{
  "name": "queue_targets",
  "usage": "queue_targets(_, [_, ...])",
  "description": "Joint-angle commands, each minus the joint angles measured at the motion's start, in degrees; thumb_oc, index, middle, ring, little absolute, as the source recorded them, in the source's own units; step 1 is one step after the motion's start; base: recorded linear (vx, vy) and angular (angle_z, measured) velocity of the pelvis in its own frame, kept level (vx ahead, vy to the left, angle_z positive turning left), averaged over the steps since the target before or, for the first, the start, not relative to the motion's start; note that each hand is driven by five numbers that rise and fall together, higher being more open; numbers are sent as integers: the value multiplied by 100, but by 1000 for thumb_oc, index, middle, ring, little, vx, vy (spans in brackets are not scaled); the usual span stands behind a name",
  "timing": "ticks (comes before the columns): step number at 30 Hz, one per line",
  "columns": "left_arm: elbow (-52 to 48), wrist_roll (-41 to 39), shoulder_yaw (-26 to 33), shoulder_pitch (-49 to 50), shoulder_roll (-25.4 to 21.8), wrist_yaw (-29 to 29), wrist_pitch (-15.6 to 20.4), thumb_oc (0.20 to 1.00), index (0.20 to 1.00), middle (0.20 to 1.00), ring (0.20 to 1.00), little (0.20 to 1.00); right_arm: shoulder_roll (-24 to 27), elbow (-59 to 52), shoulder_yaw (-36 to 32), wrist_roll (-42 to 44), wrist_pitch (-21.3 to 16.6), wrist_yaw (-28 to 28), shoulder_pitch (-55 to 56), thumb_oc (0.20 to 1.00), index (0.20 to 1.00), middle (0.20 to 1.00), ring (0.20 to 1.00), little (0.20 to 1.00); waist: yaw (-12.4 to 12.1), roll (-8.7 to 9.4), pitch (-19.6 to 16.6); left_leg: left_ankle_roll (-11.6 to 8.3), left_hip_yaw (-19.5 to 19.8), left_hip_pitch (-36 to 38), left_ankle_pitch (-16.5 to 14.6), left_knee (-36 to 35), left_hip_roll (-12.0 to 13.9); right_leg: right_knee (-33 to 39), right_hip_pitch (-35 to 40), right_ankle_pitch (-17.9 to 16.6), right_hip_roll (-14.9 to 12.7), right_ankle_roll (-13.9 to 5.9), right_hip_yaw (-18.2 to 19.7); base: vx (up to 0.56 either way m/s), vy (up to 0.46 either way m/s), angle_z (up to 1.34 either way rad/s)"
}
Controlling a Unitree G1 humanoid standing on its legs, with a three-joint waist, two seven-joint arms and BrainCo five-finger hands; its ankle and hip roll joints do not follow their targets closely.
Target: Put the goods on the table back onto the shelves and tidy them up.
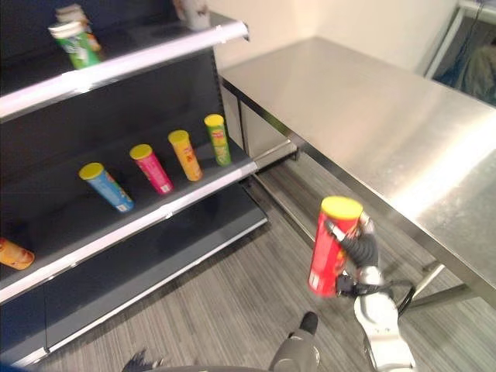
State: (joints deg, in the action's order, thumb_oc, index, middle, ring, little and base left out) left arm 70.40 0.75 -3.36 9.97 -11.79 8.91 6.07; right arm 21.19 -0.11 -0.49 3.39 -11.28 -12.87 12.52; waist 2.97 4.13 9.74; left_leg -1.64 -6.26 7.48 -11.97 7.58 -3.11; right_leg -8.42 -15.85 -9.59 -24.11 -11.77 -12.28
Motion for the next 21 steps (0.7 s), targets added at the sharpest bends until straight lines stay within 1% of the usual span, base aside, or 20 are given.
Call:
queue_targets(1, [111,-233,-100,45,407,-1,24,1000,1000,1000,1000,1000,312,-1121,-804,-8,-383,-176,-492,200,200,200,200,200,176,-420,224,360,605,151,-95,-580,-50,-364,-231,543,1481,370,671,-469,27,67])
queue_targets(2, [111,-233,-100,45,407,-1,25,1000,1000,1000,1000,1000,312,-1121,-804,-8,-383,-175,-492,200,200,200,200,200,176,-417,218,360,605,144,-93,-579,-54,-369,-240,545,1477,369,673,-303,55,125])
queue_targets(3, [356,-42,-160,90,379,-32,-18,1000,1000,1000,1000,1000,298,-1136,-870,-71,-420,-160,-414,200,200,200,200,200,182,-484,135,428,751,4,25,-597,-31,-1013,15,956,1706,472,990,-168,36,123])
queue_targets(4, [358,-41,-159,87,377,-32,-16,1000,1000,1000,1000,1000,295,-1136,-870,-71,-421,-160,-414,200,200,200,200,200,184,-472,126,428,753,-14,44,-600,-42,-1007,-1,941,1694,473,993,-228,45,118])
queue_targets(6, [563,53,-126,100,365,-46,-54,1000,1000,1000,1000,1000,276,-1122,-861,-137,-451,-84,-339,200,200,200,200,200,142,-437,36,447,820,-143,156,-624,-30,-1300,274,1229,1894,521,1232,-110,-3,45])
queue_targets(7, [597,45,-105,90,353,-52,-47,1000,1000,1000,1000,1000,274,-1110,-842,-130,-459,-67,-343,200,200,200,200,200,107,-406,-13,449,830,-211,204,-636,-32,-1221,368,1236,1913,543,1263,-2,-107,1])
queue_targets(8, [609,-52,-84,102,445,-138,-18,1000,1000,1000,1000,1000,290,-1102,-770,-88,-474,23,-331,200,200,200,200,200,-23,-254,-266,414,789,-288,203,-702,-57,-373,883,1368,1965,613,1113,37,-101,-3])
queue_targets(9, [609,-52,-84,105,445,-138,-18,1000,1000,1000,1000,1000,291,-1101,-768,-88,-475,23,-330,200,200,200,200,200,-19,-259,-269,413,792,-288,199,-700,-52,-347,897,1358,1970,615,1107,81,-138,-4])
queue_targets(10, [591,-165,-45,96,498,-174,0,1000,1000,1000,1000,1000,353,-1150,-620,-96,-473,111,-342,200,200,200,200,200,-46,-218,-304,417,791,-291,149,-636,5,-227,902,1354,2125,615,1209,39,-65,6])
queue_targets(12, [505,-9,-202,80,521,-155,48,1000,1000,1000,1000,1000,388,-1253,-461,-8,-513,254,-362,200,200,200,200,200,-54,-186,-298,419,737,-338,37,-395,28,31,1037,1334,2169,658,1251,27,-51,-2])
queue_targets(13, [504,-7,-203,81,521,-154,48,1000,1000,1000,1000,1000,387,-1254,-463,-6,-512,257,-361,200,200,200,200,200,-56,-188,-295,419,736,-345,23,-372,30,44,1046,1327,2172,658,1251,-5,-24,-20])
queue_targets(14, [438,115,-324,41,505,-161,75,1000,1000,1000,1000,1000,416,-1296,-393,22,-534,308,-378,200,200,200,200,200,-54,-161,-272,402,685,-430,-2,-138,5,131,1106,1303,2176,682,1265,-60,-30,-32])
queue_targets(15, [209,237,-488,7,441,-132,108,1000,1000,1000,1000,1000,508,-1331,-288,61,-522,336,-441,200,200,200,200,200,-89,-92,-142,293,541,-881,-12,760,-18,315,1256,1238,2108,741,1275,-95,-27,-17])
queue_targets(16, [112,252,-519,4,403,-99,120,1000,1000,1000,1000,1000,547,-1301,-247,64,-515,315,-472,200,200,200,200,200,-125,-79,-73,220,503,-1124,81,1190,15,403,1332,1214,2074,778,1258,-94,-13,-7])
queue_targets(17, [107,252,-518,5,401,-100,117,1000,1000,1000,1000,1000,547,-1294,-246,64,-518,313,-478,200,200,200,200,200,-119,-86,-74,216,510,-1159,61,1246,24,413,1329,1205,2083,780,1250,-70,22,32])
queue_targets(18, [48,264,-527,13,367,-49,135,1000,1000,1000,1000,1000,581,-1292,-217,42,-529,283,-536,200,200,200,200,200,-152,-79,-22,144,487,-1373,180,1533,134,476,1396,1197,2026,796,1229,-38,46,33])
queue_targets(19, [0,246,-526,31,353,-21,149,1000,1000,1000,1000,1000,598,-1298,-196,30,-522,252,-584,200,200,200,200,200,-178,-66,-5,155,411,-1447,184,1557,273,507,1435,1208,1959,787,1212,1,168,39])
queue_targets(20, [-11,95,-422,89,348,1,129,1000,1000,1000,1000,1000,632,-1261,-141,60,-513,225,-687,200,200,200,200,200,-253,-62,-66,164,380,-1409,172,1079,642,533,1450,1231,1787,722,1185,45,253,26])
queue_targets(21, [15,-20,-341,123,340,25,98,1000,1000,1000,1000,1000,641,-1209,-70,147,-491,245,-756,200,200,200,200,200,-317,-80,-84,88,469,-1380,389,742,865,509,1441,1262,1711,679,1210,61,300,14])
